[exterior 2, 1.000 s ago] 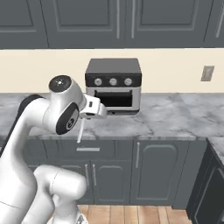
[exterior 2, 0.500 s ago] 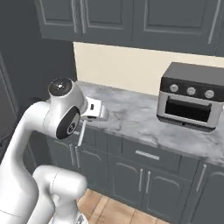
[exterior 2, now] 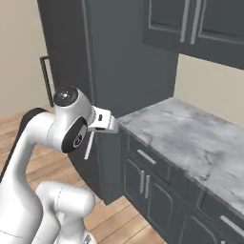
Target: Take the fork and place it on the left side of the plate. Then take the spoon and place it on the right side of the plate. Make sure they're directly next to the plate.
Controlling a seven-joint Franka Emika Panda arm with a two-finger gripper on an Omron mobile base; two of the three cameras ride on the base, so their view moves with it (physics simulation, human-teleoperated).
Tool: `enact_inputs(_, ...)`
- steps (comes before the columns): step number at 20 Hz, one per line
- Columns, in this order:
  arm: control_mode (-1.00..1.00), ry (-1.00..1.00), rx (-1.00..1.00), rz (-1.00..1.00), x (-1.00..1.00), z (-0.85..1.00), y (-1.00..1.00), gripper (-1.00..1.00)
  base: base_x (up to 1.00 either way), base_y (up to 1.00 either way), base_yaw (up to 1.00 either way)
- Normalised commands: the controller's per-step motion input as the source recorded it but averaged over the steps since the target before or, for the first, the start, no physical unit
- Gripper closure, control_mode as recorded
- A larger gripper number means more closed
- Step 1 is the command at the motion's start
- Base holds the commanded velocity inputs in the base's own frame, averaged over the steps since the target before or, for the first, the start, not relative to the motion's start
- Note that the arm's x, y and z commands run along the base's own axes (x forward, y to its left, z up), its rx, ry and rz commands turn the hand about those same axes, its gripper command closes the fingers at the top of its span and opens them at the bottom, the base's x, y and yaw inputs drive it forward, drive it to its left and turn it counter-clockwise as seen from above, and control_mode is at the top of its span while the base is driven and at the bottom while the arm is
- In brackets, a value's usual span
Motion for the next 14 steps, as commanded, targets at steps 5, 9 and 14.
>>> enact_inputs(5, 1.0, 0.0, 0.0, 0.0, 0.0, 0.0, 0.0, 1.0, 0.05, 0.49, 0.73)
enact_inputs(9, 1.0, 0.0, 0.0, 0.0, 0.0, 0.0, 0.0, 1.0, 0.23, 0.45, 0.64)
enact_inputs(14, 1.0, 0.0, 0.0, 0.0, 0.0, 0.0, 0.0, 1.0, 0.47, 0.4, 0.54)
